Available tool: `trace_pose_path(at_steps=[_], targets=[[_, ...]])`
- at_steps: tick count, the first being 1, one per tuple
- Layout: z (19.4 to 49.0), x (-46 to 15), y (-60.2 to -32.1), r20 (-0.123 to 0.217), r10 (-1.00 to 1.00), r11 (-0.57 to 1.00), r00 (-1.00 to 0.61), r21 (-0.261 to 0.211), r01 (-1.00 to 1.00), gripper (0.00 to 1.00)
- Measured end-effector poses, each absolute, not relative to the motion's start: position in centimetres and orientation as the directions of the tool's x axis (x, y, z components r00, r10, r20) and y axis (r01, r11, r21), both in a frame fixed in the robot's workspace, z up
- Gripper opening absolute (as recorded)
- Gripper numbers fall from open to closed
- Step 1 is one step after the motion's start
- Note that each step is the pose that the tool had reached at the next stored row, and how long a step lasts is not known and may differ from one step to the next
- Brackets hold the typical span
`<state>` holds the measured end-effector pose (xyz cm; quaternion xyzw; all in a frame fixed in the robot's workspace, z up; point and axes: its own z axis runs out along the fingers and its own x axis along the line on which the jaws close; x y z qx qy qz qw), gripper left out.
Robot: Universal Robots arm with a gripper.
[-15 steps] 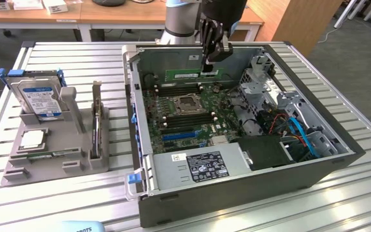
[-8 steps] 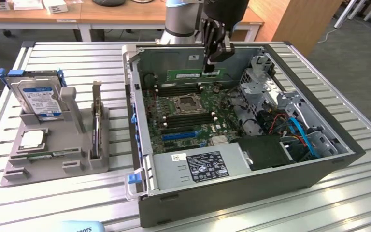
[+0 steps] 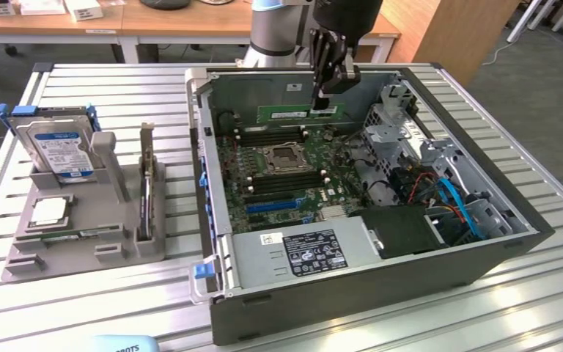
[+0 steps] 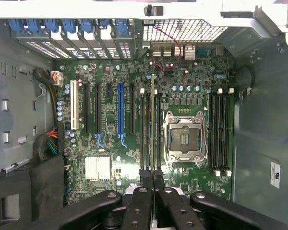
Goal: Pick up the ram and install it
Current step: 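Insert the ram into the slot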
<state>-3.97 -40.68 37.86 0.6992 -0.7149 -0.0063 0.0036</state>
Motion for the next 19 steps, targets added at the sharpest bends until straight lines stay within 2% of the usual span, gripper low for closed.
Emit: trace_pose_path(at_steps=[19], targets=[[36.8,-4.0,-40.7,-0.004,-1.0,0.022,-0.022,0.014,-1.0,0.12]])
